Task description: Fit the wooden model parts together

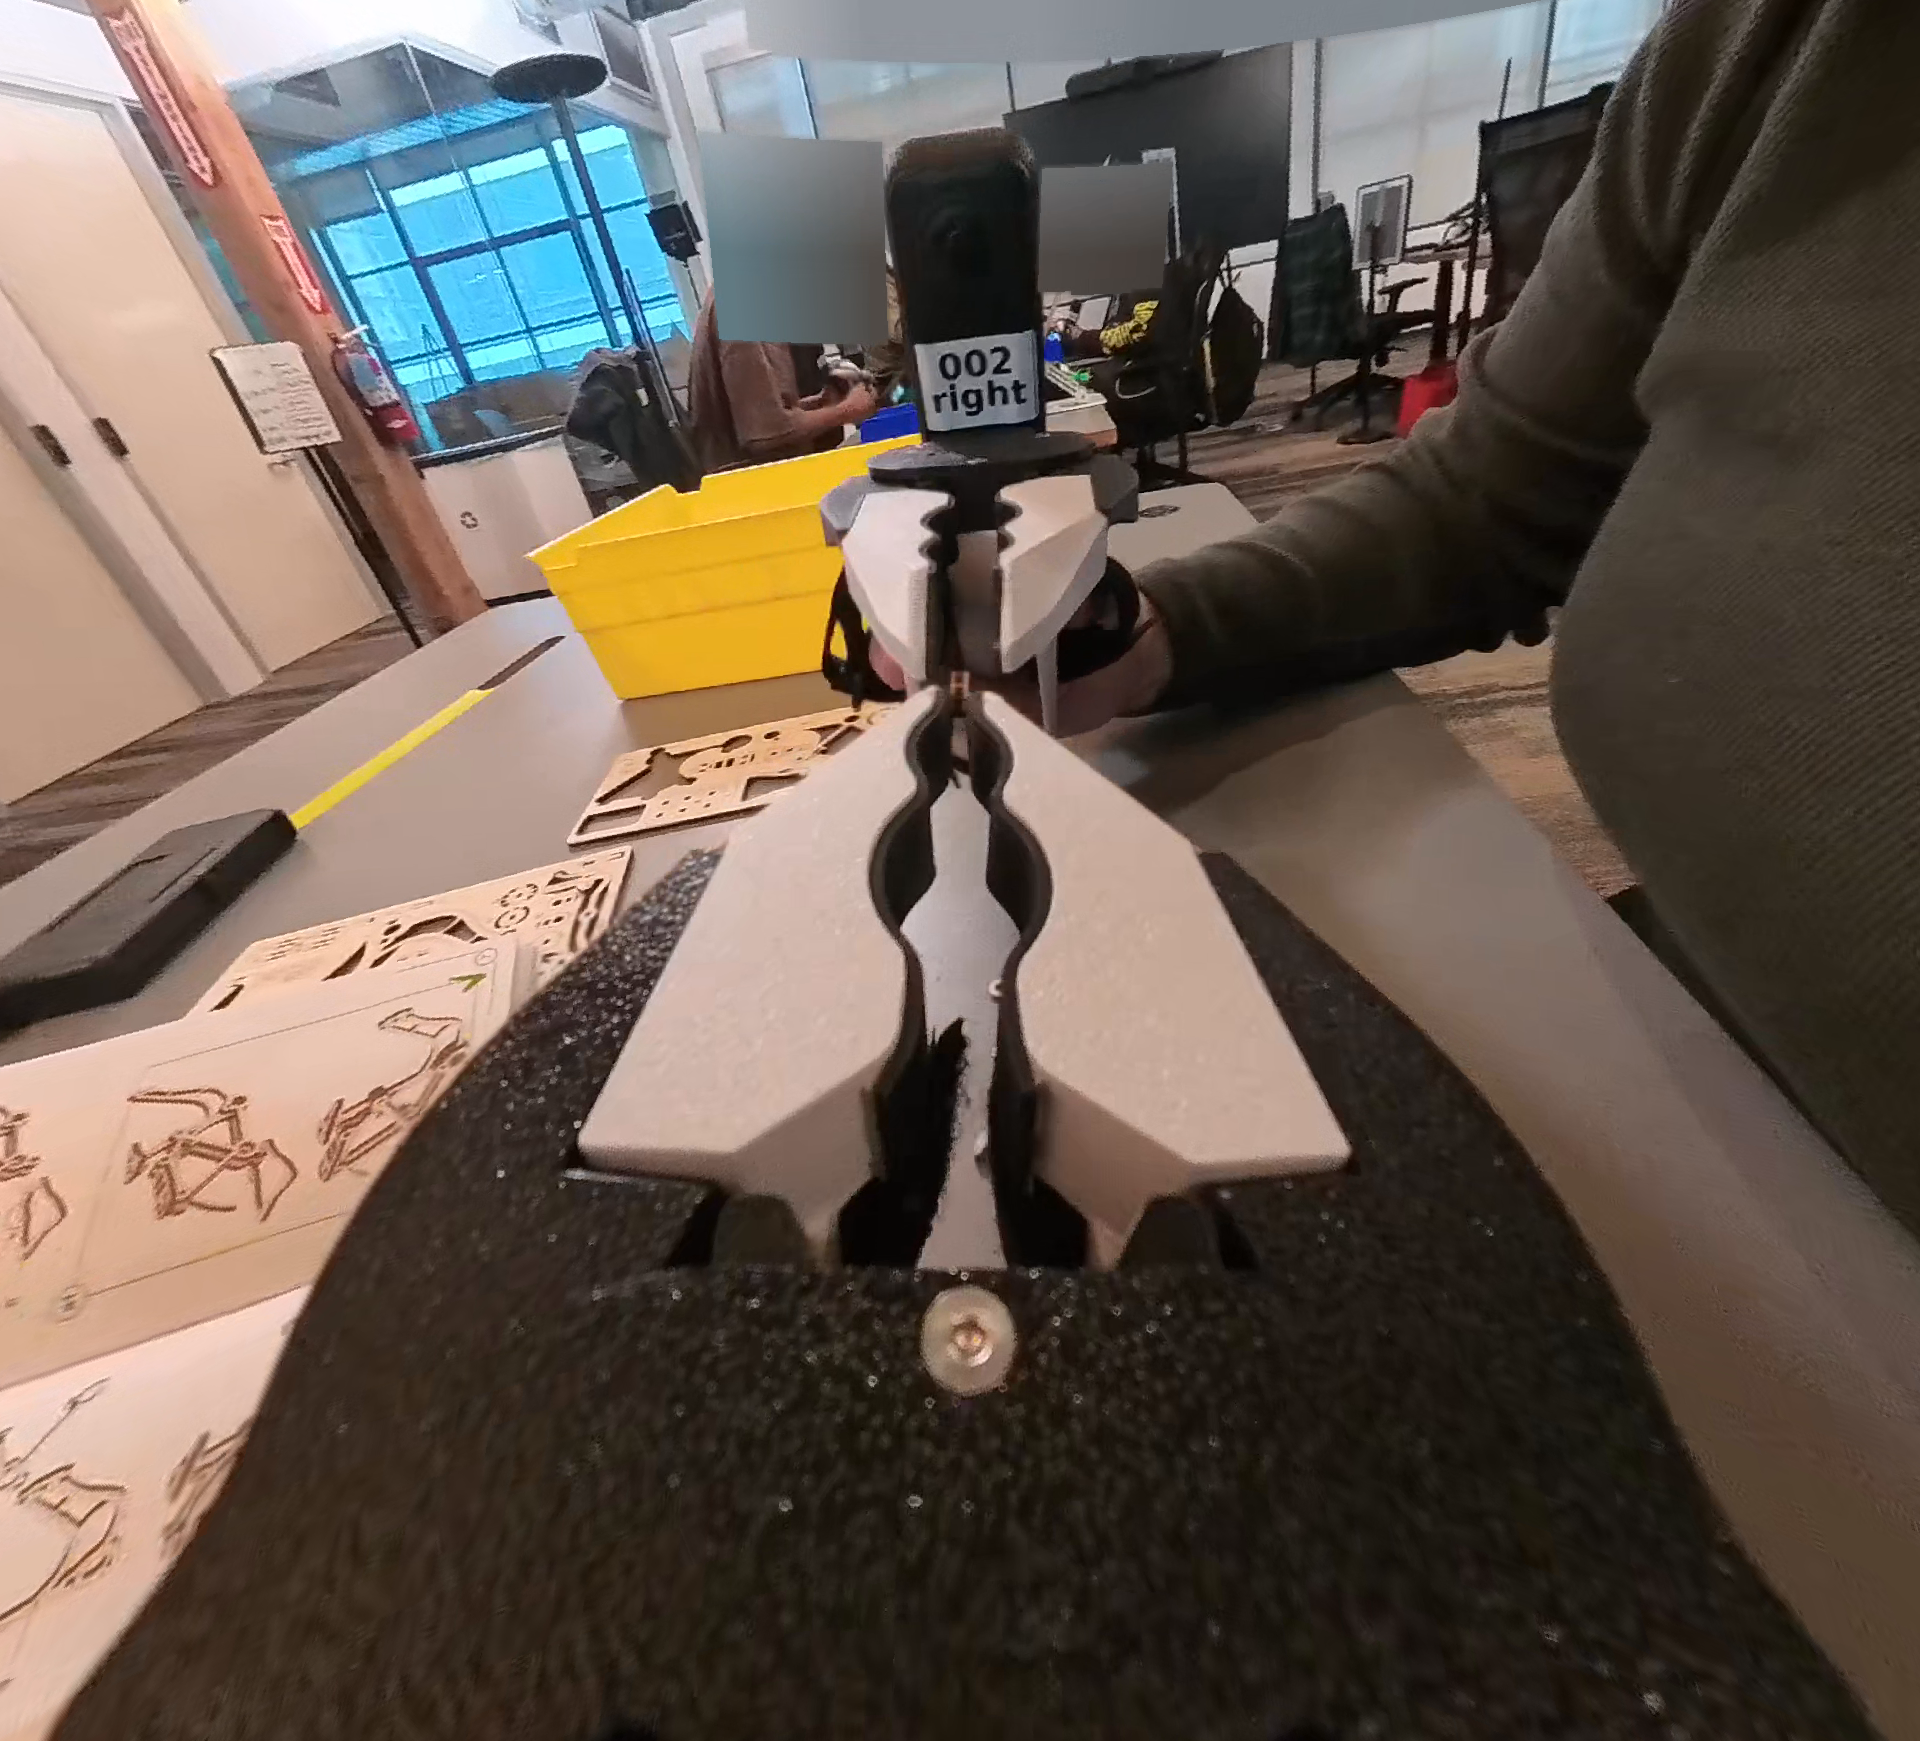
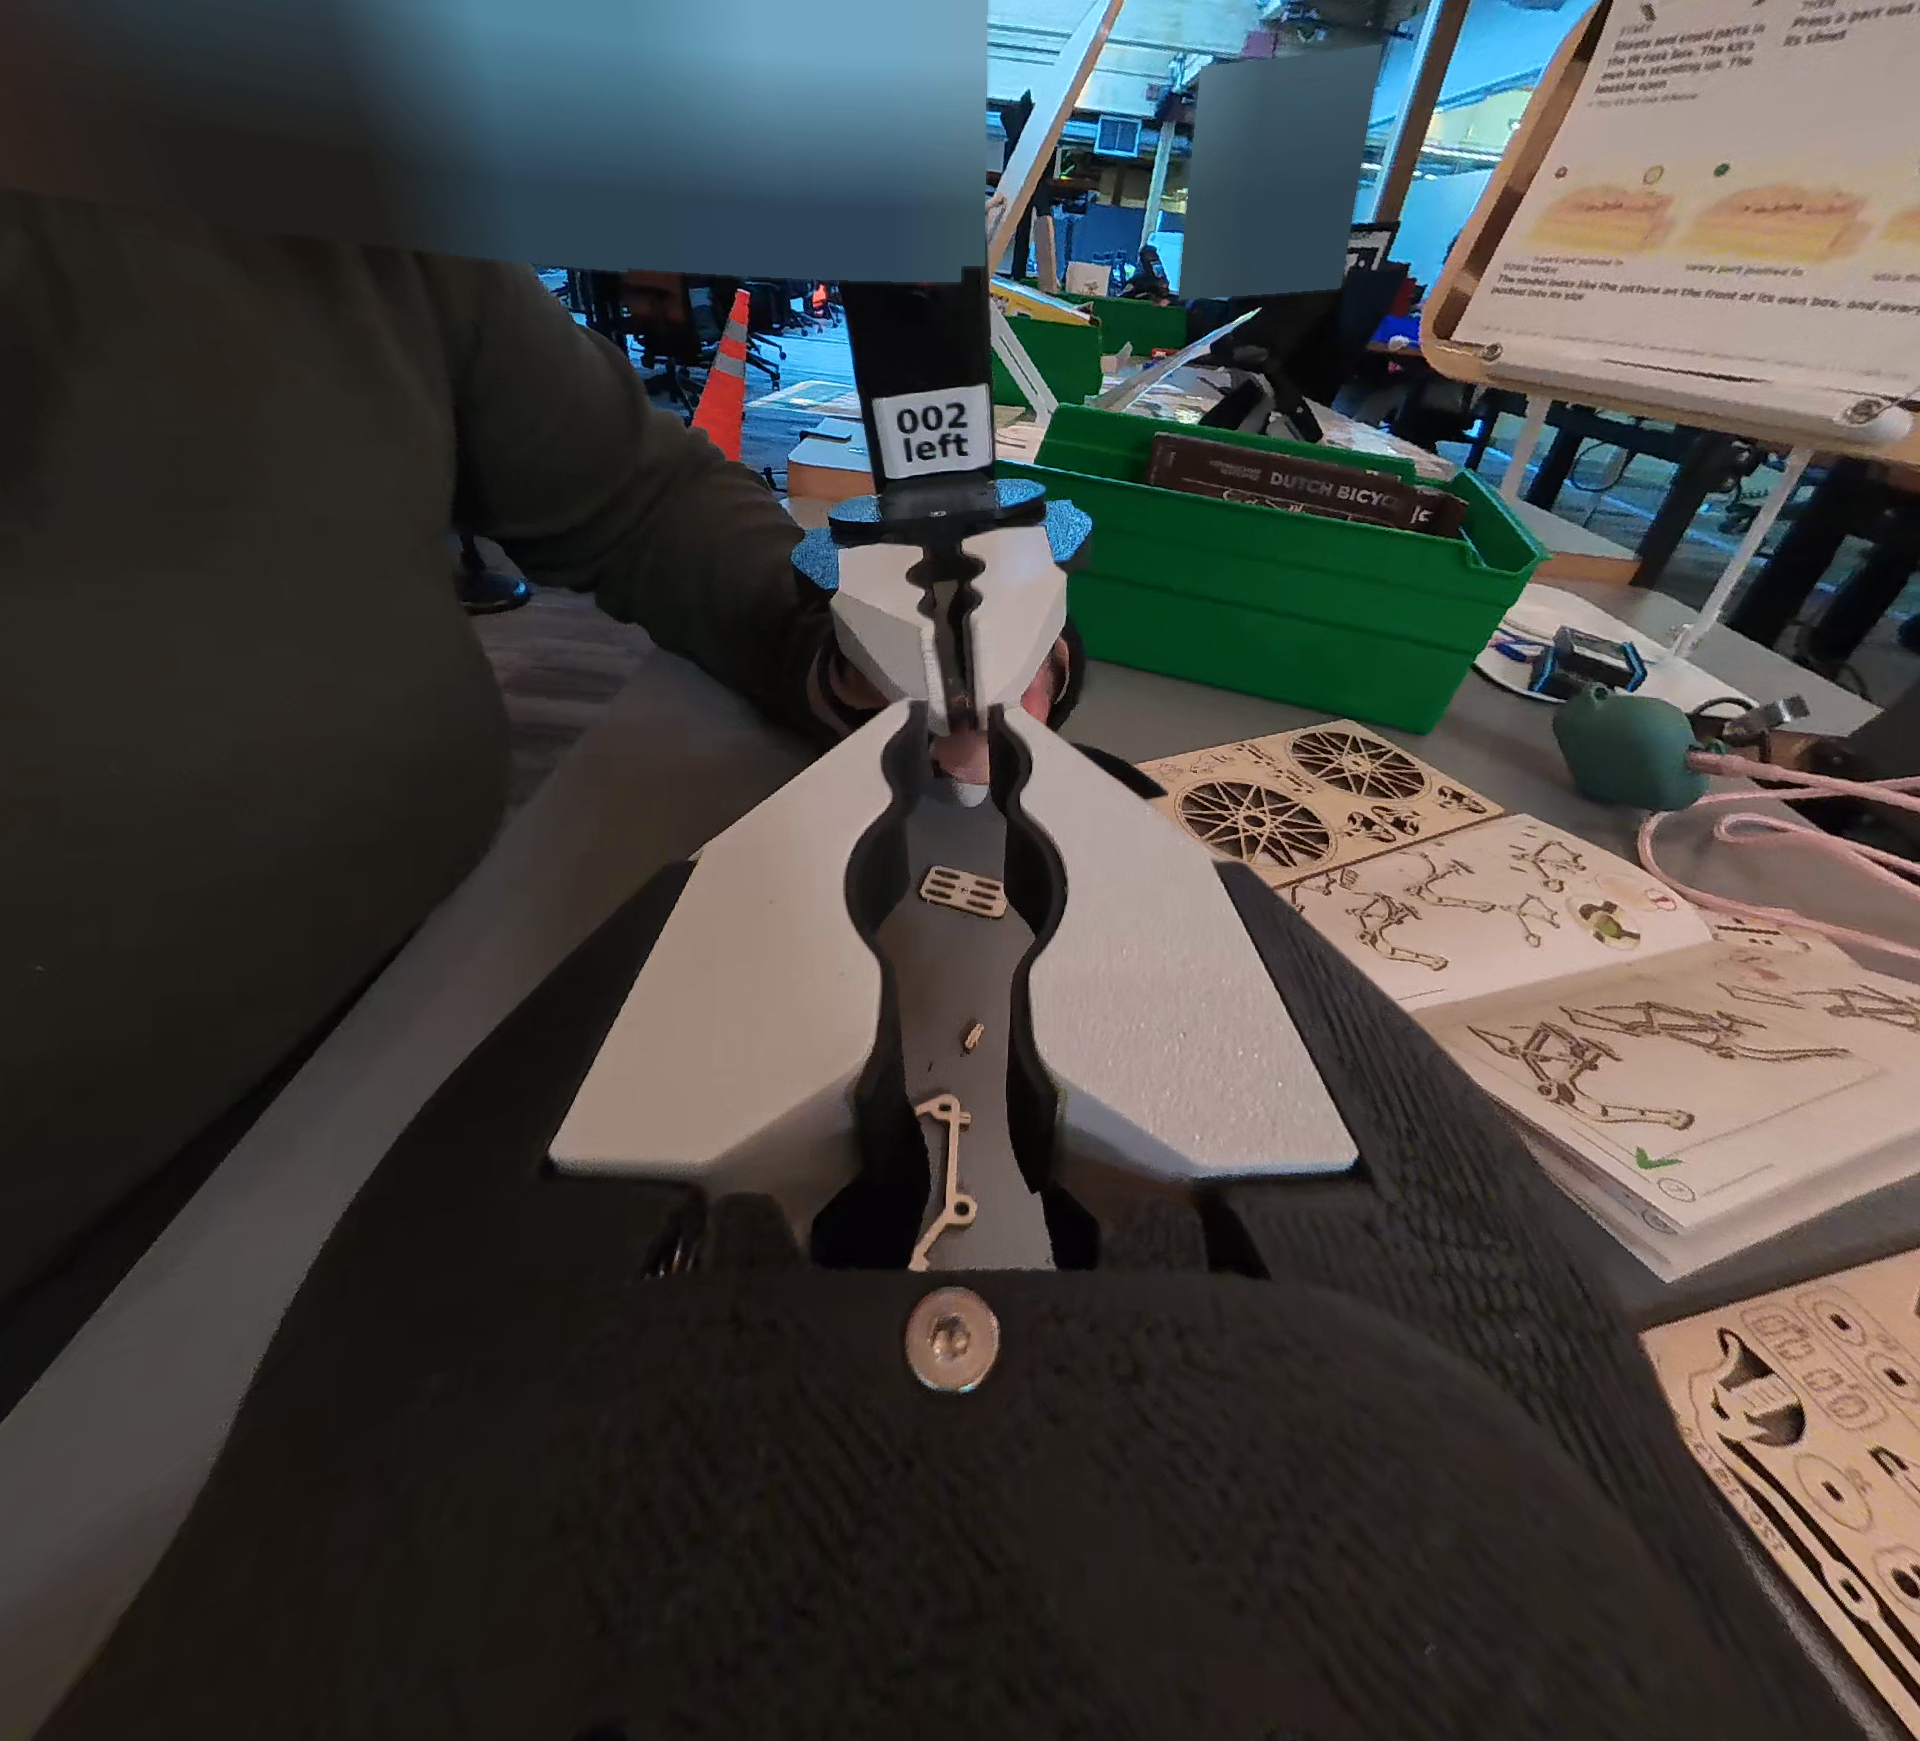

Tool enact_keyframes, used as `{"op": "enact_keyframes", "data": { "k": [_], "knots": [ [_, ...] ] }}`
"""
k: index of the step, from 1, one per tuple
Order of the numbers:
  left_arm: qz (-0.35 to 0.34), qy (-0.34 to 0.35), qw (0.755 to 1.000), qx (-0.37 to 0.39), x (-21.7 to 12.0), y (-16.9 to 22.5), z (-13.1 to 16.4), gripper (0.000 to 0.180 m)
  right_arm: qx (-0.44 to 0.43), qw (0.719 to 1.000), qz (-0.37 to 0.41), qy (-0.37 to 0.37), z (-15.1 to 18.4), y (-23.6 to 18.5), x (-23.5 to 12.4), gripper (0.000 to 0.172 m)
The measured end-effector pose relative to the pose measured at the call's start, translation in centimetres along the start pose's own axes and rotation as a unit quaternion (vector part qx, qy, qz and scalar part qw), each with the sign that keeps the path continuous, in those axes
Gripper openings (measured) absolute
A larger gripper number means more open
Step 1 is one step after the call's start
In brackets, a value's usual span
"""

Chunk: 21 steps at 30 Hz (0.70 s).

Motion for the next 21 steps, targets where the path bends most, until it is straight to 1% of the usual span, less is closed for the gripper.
{"op": "enact_keyframes", "data": {
  "k": [6,16,21],
  "knots": [
    [0.015,-0.006,1.000,-0.004,0.25,0.36,0.10,0.000,-0.011,1.000,-0.009,-0.006,-0.06,-0.36,0.21,0.003],
    [0.012,-0.005,1.000,-0.009,0.23,0.23,0.15,0.000,-0.029,0.999,0.002,-0.016,-0.04,-0.52,0.28,0.001],
    [0.006,-0.005,1.000,0.000,0.22,0.31,0.11,0.000,-0.039,0.999,0.008,-0.018,-0.11,-0.62,0.30,0.001]
  ]
}}
Point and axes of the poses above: each gripper's, where its closed fingertips meet, x out along the fingers, z out of its underside, y = z × x across the jaws, the point moved 9 cm from there along -x, back along the fingers, and after that the axes turned 13 degrees about -x, right-handed, at the moved point
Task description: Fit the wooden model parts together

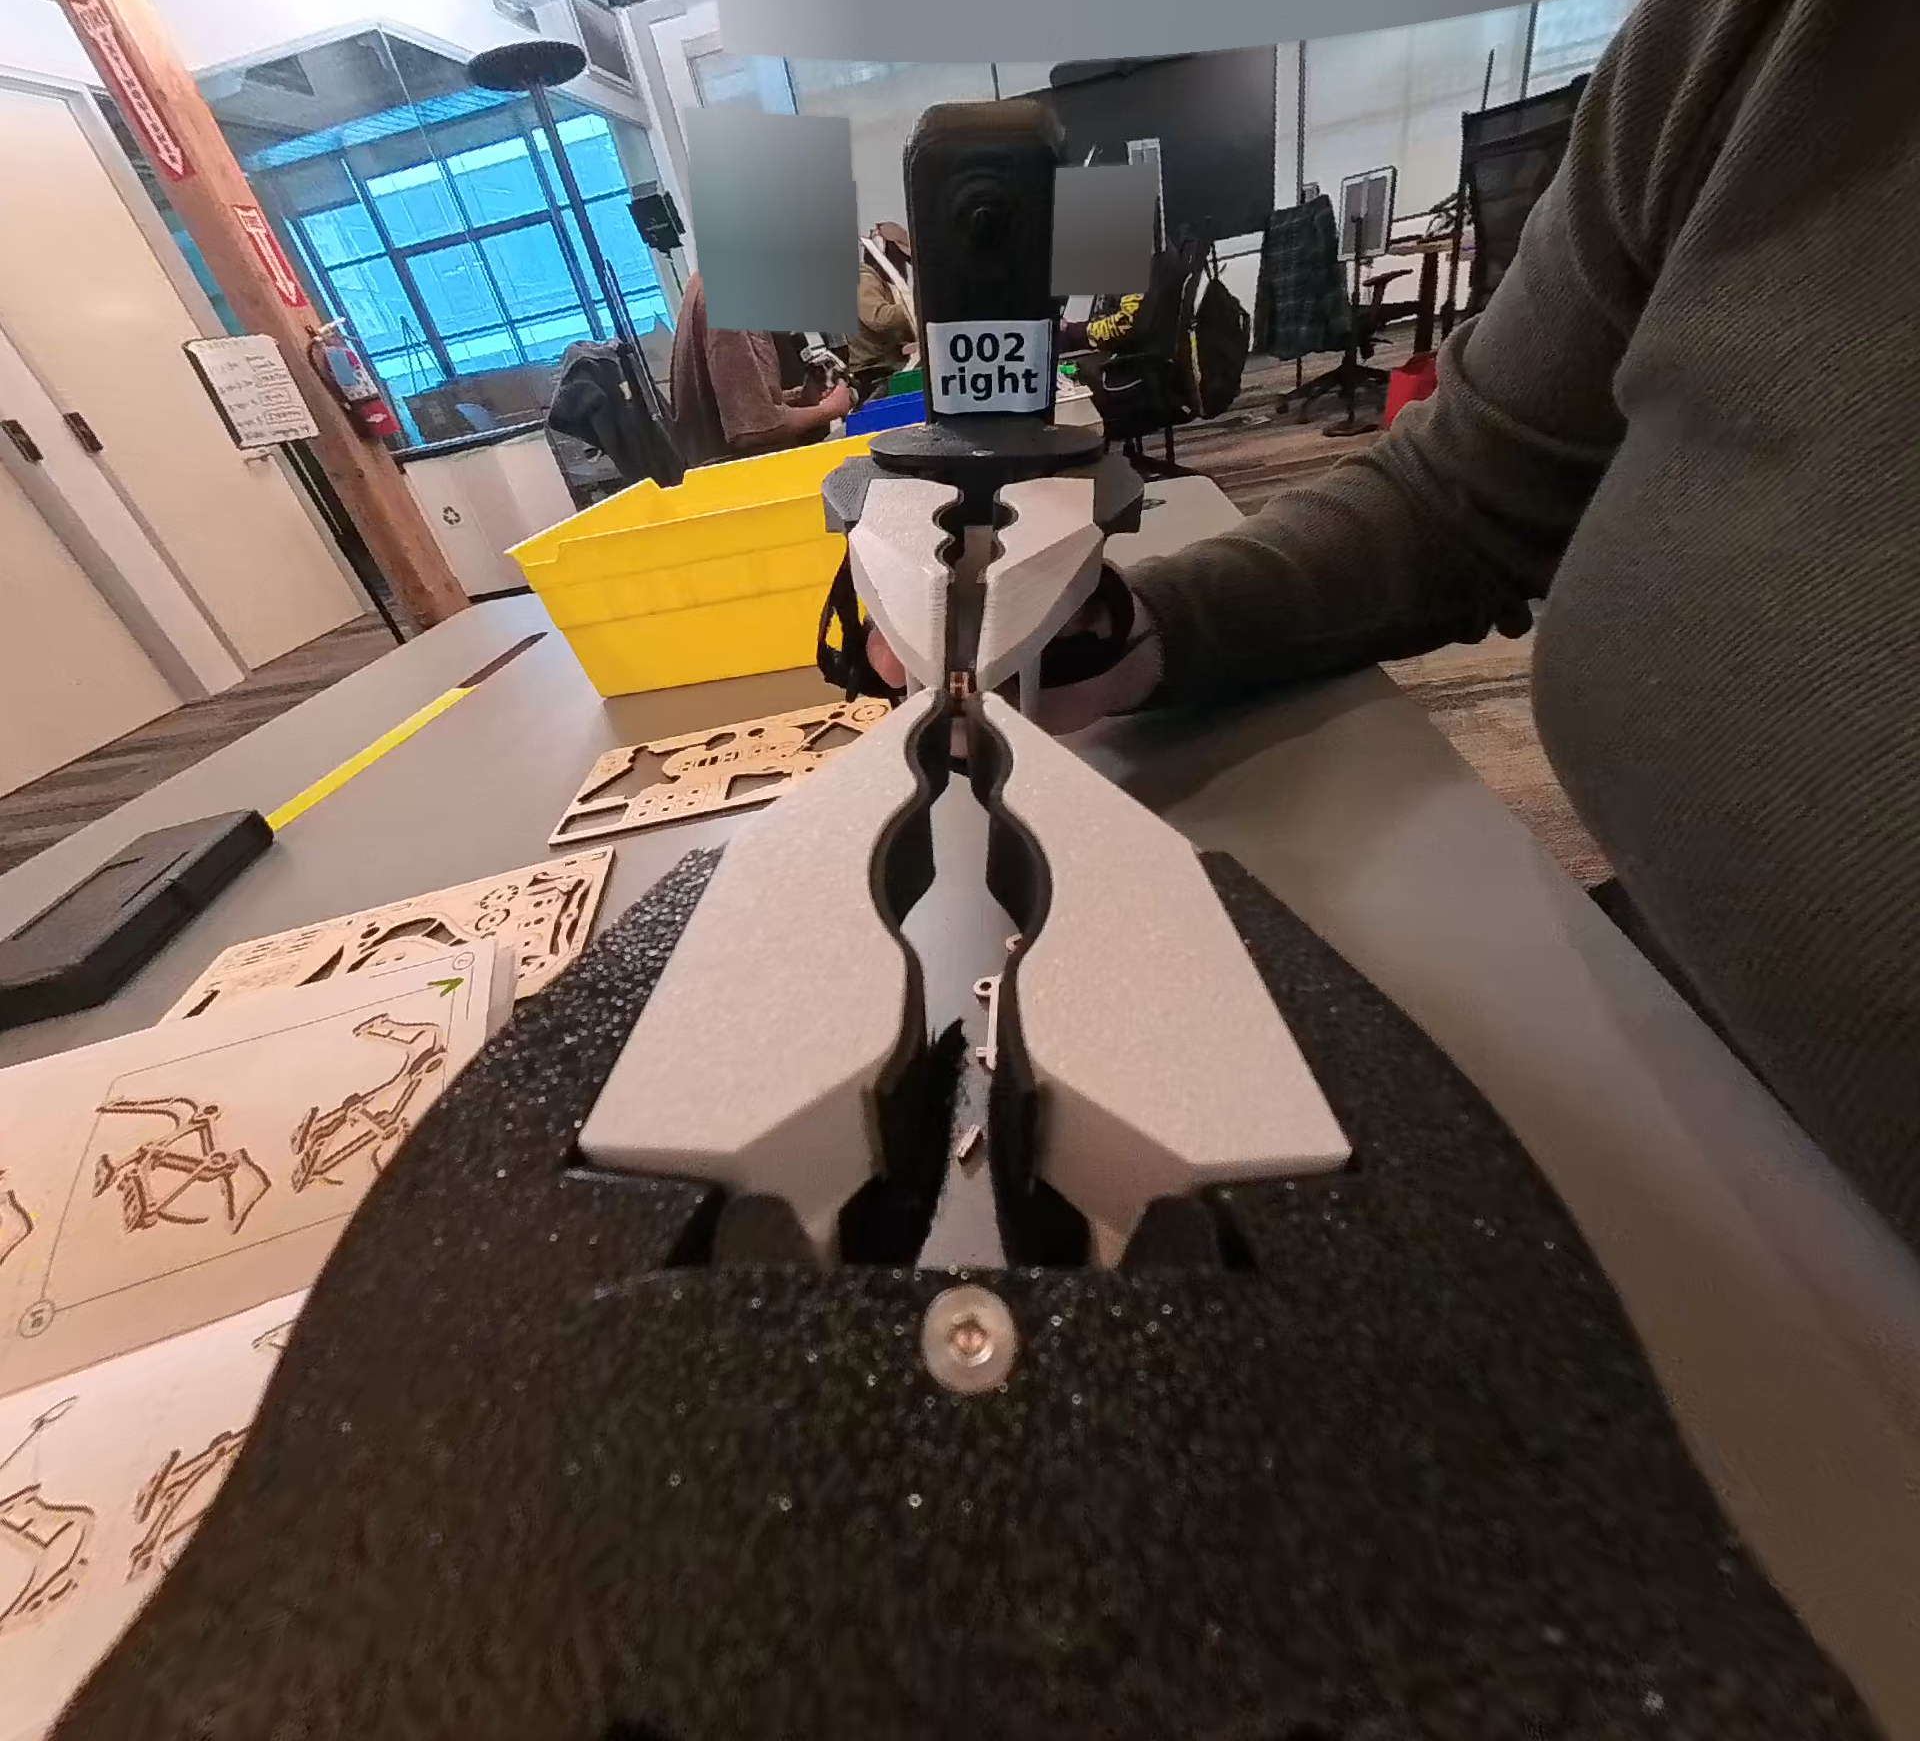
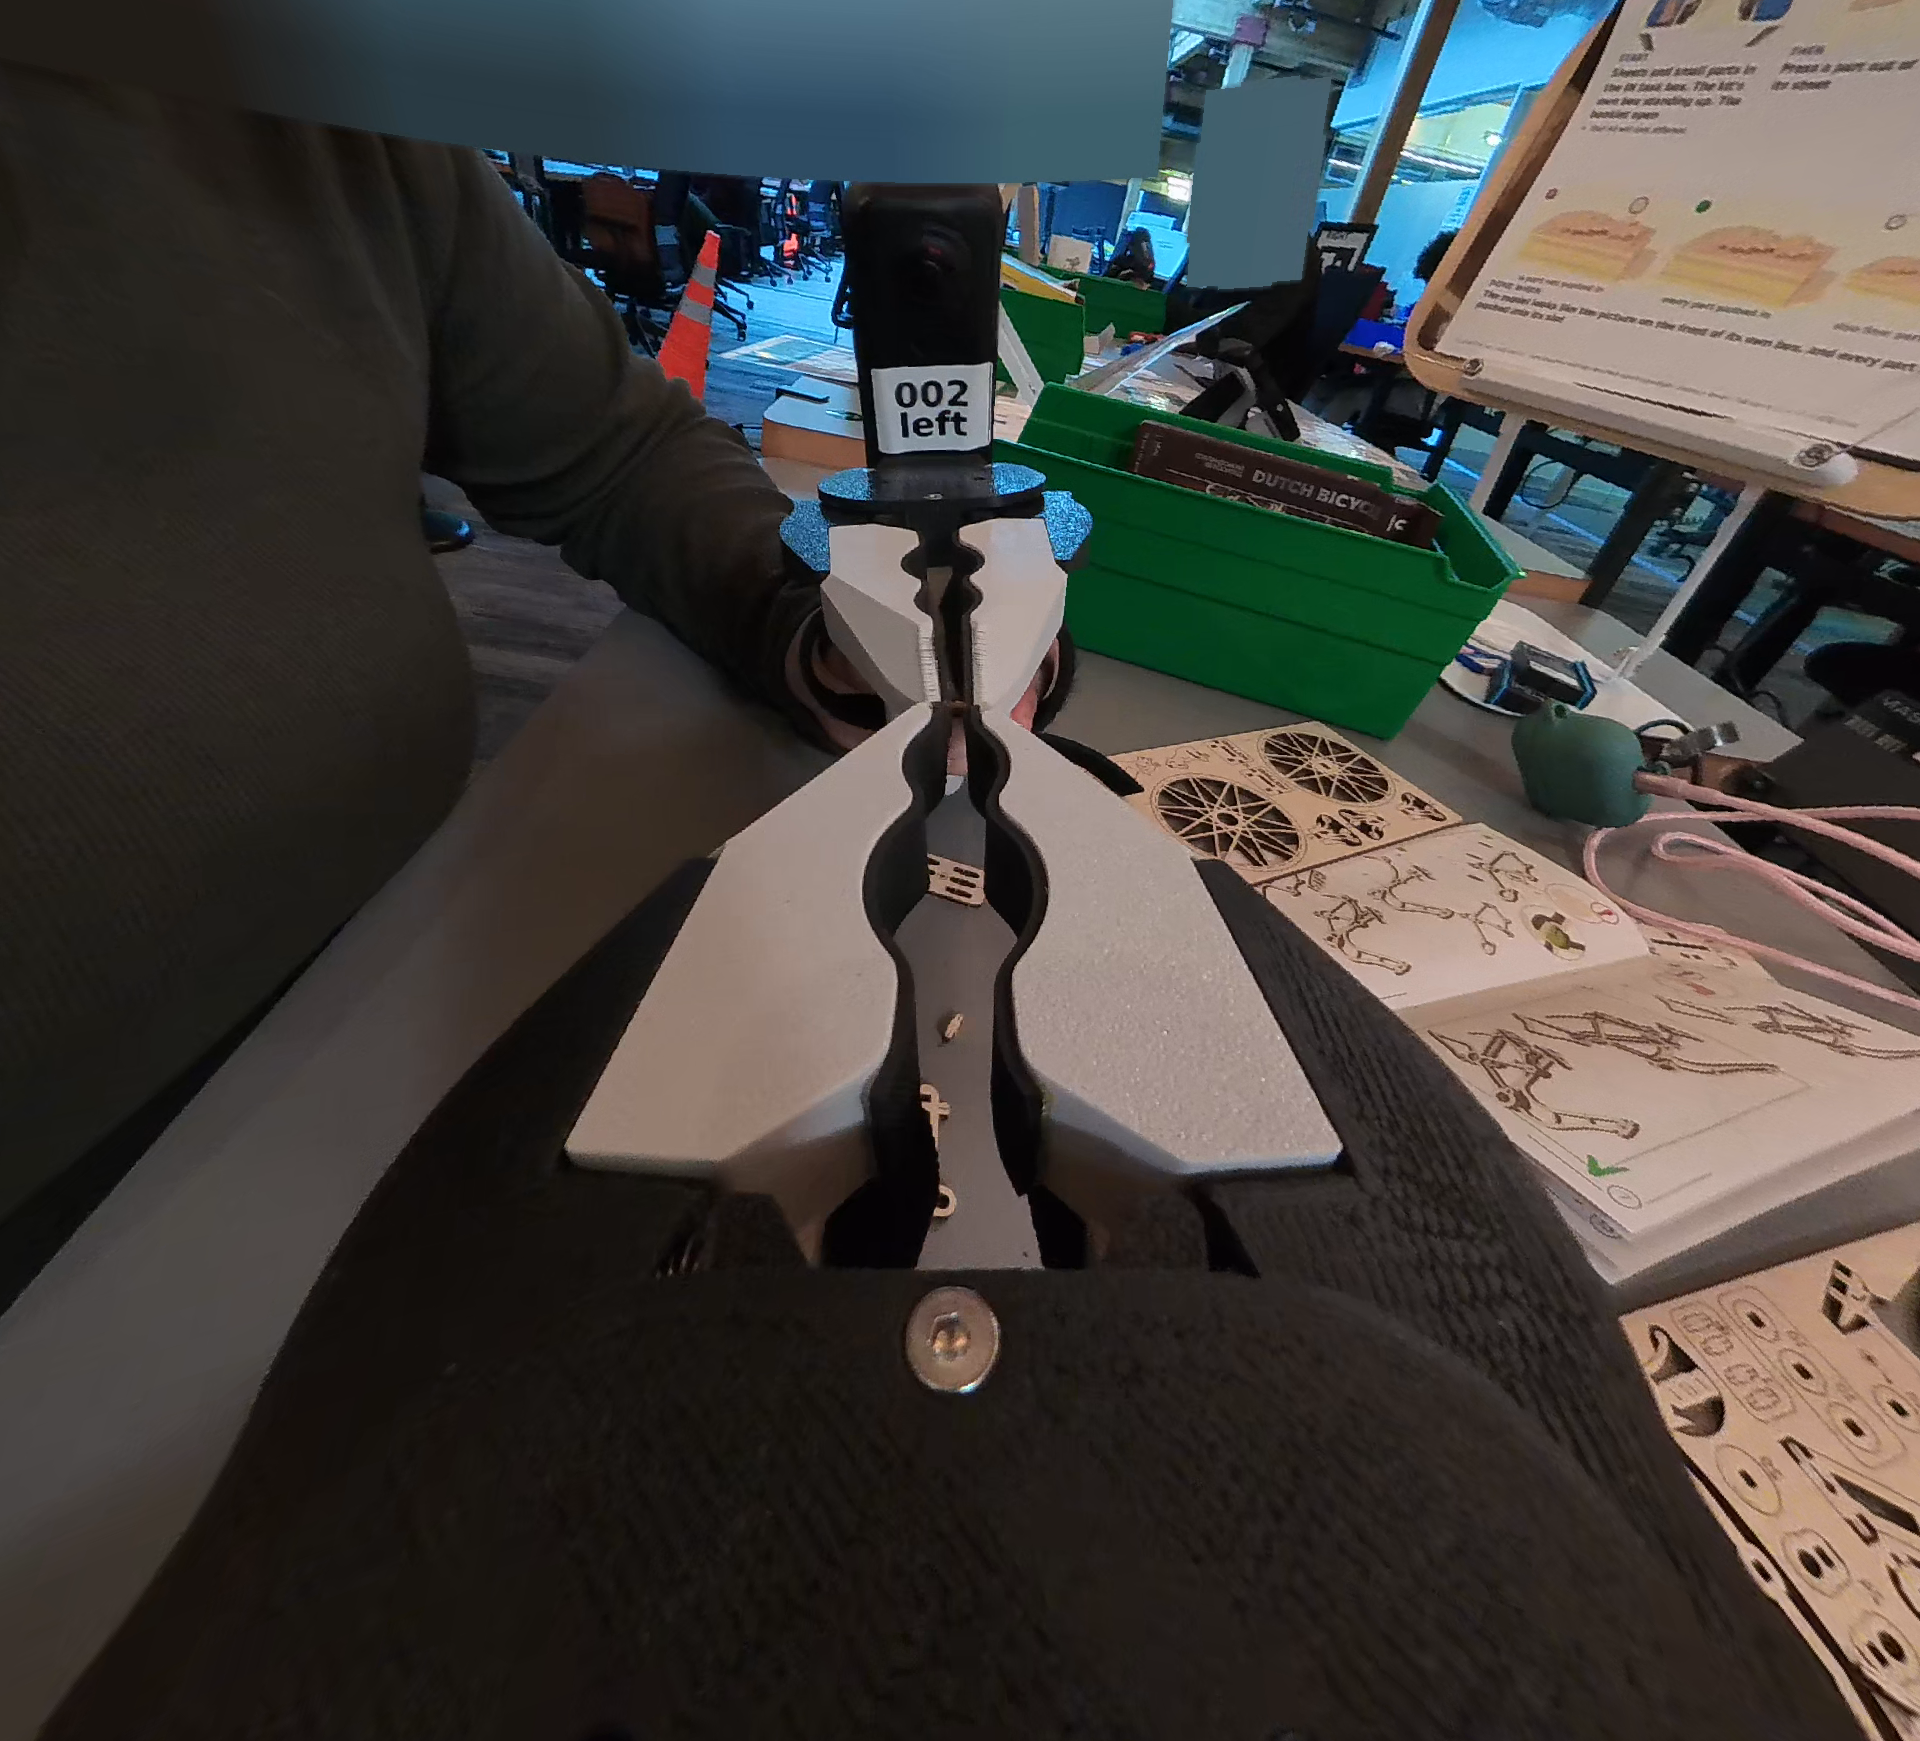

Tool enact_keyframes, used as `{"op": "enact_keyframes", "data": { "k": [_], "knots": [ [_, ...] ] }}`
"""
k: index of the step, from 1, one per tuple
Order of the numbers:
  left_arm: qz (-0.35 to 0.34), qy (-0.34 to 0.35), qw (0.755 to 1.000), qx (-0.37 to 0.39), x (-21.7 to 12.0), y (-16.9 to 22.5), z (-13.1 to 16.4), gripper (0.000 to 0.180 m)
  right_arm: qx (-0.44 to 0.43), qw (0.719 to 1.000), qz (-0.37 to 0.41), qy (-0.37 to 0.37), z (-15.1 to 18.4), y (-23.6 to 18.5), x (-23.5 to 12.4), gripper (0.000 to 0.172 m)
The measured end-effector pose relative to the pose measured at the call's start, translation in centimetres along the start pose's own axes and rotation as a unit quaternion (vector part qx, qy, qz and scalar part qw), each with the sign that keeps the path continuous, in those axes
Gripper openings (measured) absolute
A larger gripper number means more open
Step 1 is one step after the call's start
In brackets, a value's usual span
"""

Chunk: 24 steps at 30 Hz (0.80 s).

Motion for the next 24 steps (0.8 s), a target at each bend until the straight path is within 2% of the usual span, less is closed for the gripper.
{"op": "enact_keyframes", "data": {
  "k": [24],
  "knots": [
    [0.005,-0.009,1.000,-0.007,0.00,-0.25,0.30,0.000,-0.026,0.999,0.011,-0.020,0.03,-0.09,0.05,0.002]
  ]
}}
Point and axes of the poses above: each gripper's, where its closed fingertips meet, x out along the fingers, z out of its underside, y = z × x across the jaws, the point moved 9 cm from there along -x, back along the fingers, and after that the axes turned 13 degrees about -x, right-handed, at the moved point
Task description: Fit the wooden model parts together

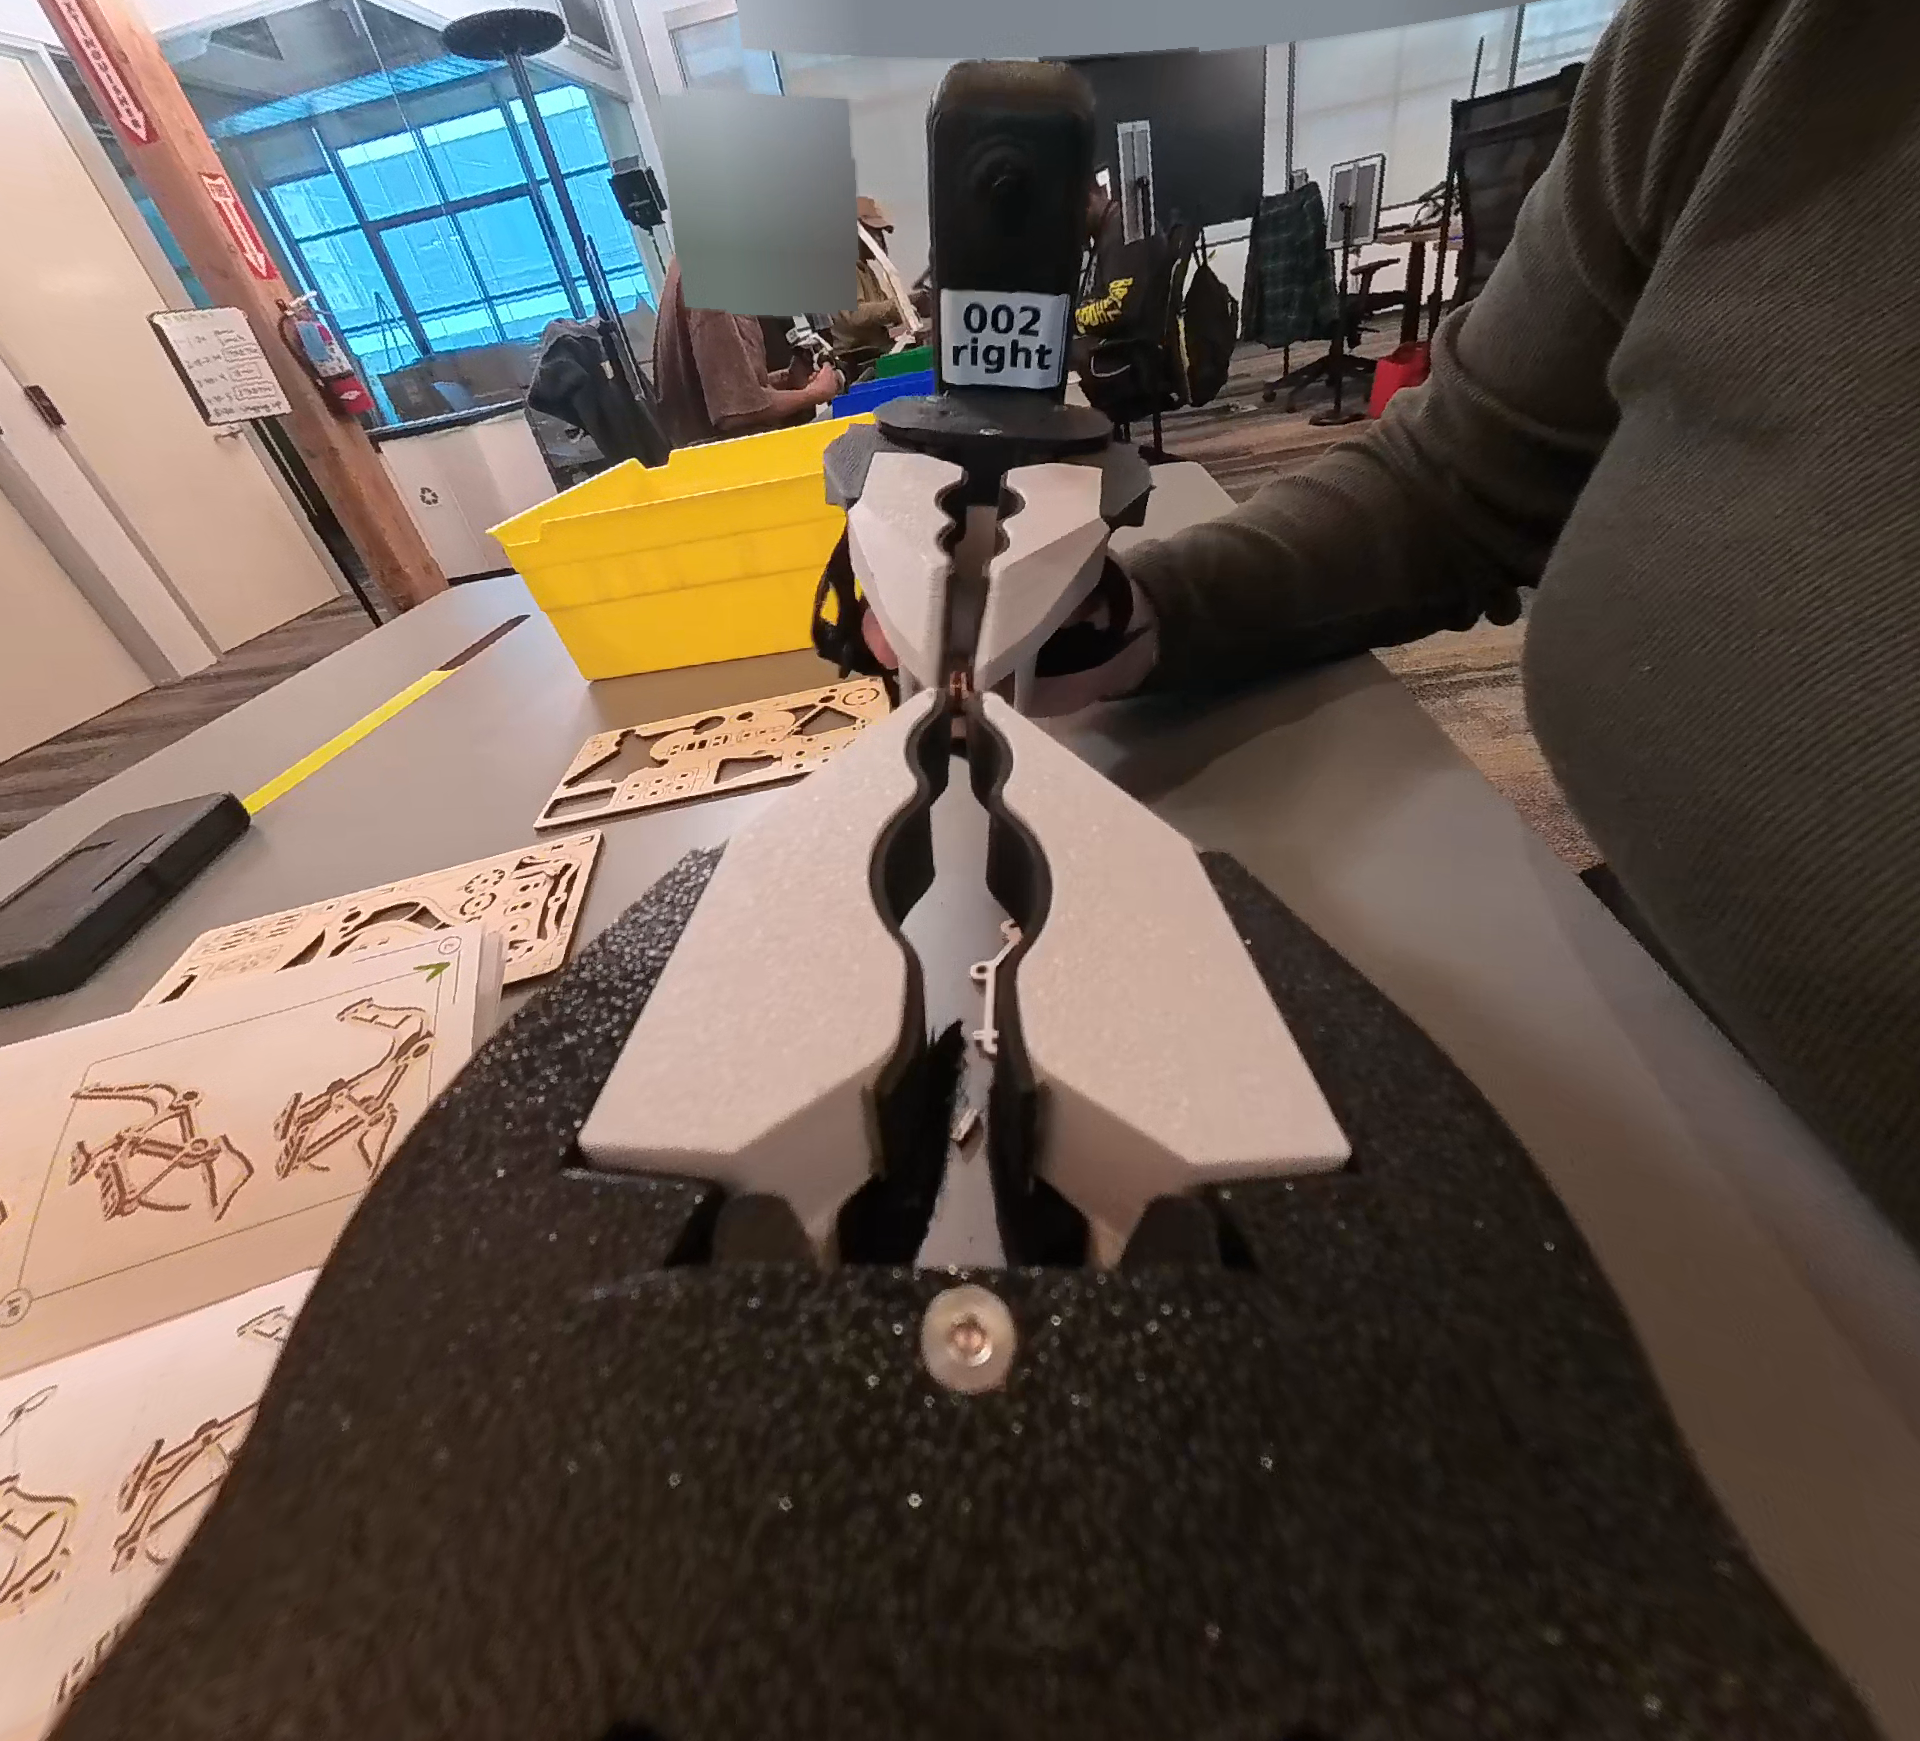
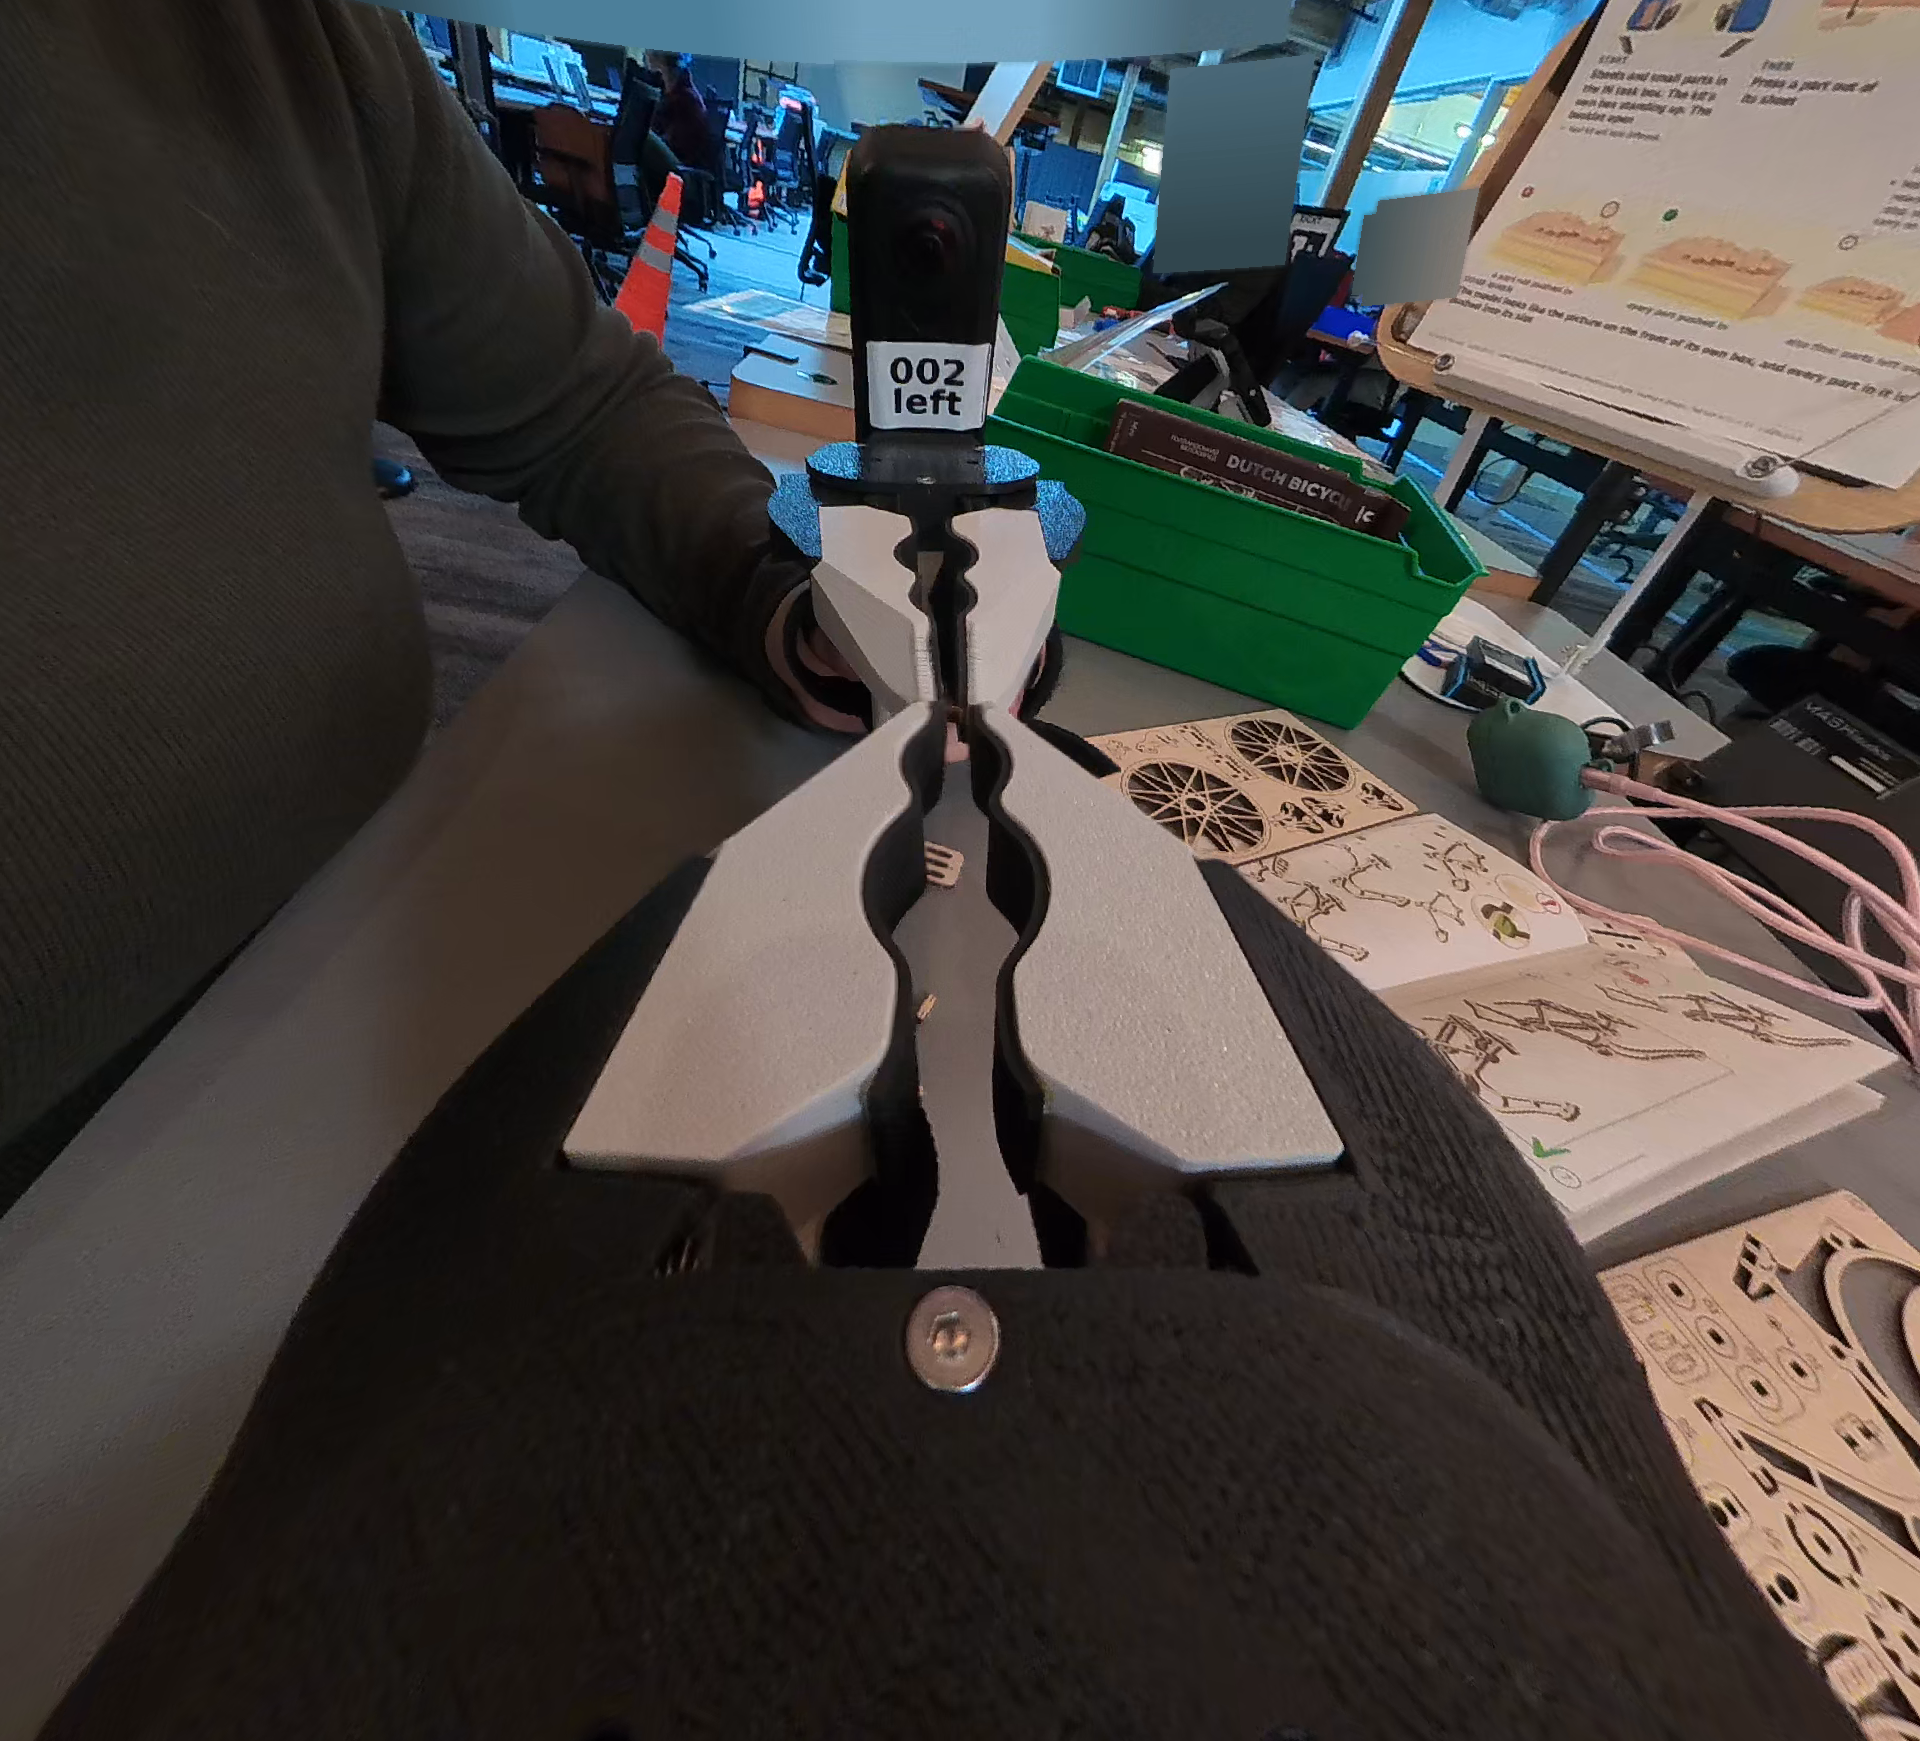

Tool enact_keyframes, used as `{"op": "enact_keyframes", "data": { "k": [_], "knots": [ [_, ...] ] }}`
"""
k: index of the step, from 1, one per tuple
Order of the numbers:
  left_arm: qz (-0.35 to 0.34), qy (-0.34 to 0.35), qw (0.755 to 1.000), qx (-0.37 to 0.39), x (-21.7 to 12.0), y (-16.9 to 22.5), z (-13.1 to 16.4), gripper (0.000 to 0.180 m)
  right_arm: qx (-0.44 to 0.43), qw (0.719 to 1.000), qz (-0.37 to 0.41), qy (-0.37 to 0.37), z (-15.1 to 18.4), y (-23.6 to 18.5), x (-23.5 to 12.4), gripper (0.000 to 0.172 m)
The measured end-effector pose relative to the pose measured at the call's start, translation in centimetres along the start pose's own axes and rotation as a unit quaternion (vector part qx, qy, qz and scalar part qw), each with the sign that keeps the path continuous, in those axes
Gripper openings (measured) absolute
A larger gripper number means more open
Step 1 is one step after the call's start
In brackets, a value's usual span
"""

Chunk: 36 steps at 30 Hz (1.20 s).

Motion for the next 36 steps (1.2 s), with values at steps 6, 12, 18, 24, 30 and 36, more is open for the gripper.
{"op": "enact_keyframes", "data": {
  "k": [6,12,18,24,30,36],
  "knots": [
    [0.001,-0.001,1.000,-0.012,-0.01,-0.28,0.24,0.000,0.002,1.000,-0.001,-0.011,0.11,0.07,0.03,0.000],
    [0.004,0.001,1.000,-0.013,-0.04,-0.35,0.33,0.000,0.027,1.000,-0.010,-0.005,0.30,0.24,0.03,0.000],
    [0.010,0.002,1.000,-0.012,-0.06,-0.33,0.42,0.000,0.025,1.000,-0.014,-0.005,0.29,0.19,0.05,0.000],
    [0.023,0.004,0.999,-0.024,-0.13,-0.47,0.47,0.001,0.022,1.000,-0.012,-0.004,0.32,0.16,0.08,0.000],
    [0.007,0.003,1.000,0.001,-0.01,-0.31,0.29,0.000,0.030,0.999,-0.013,0.005,0.35,0.26,-0.03,0.001],
    [0.006,0.011,1.000,0.022,-0.02,0.01,0.03,0.000,0.044,0.999,-0.016,0.021,0.35,0.35,-0.07,0.006]
  ]
}}
Point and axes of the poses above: each gripper's, where its closed fingertips meet, x out along the fingers, z out of its underside, y = z × x across the jaws, the point moved 9 cm from there along -x, back along the fingers, and after that the axes turned 13 degrees about -x, right-handed, at the moved point
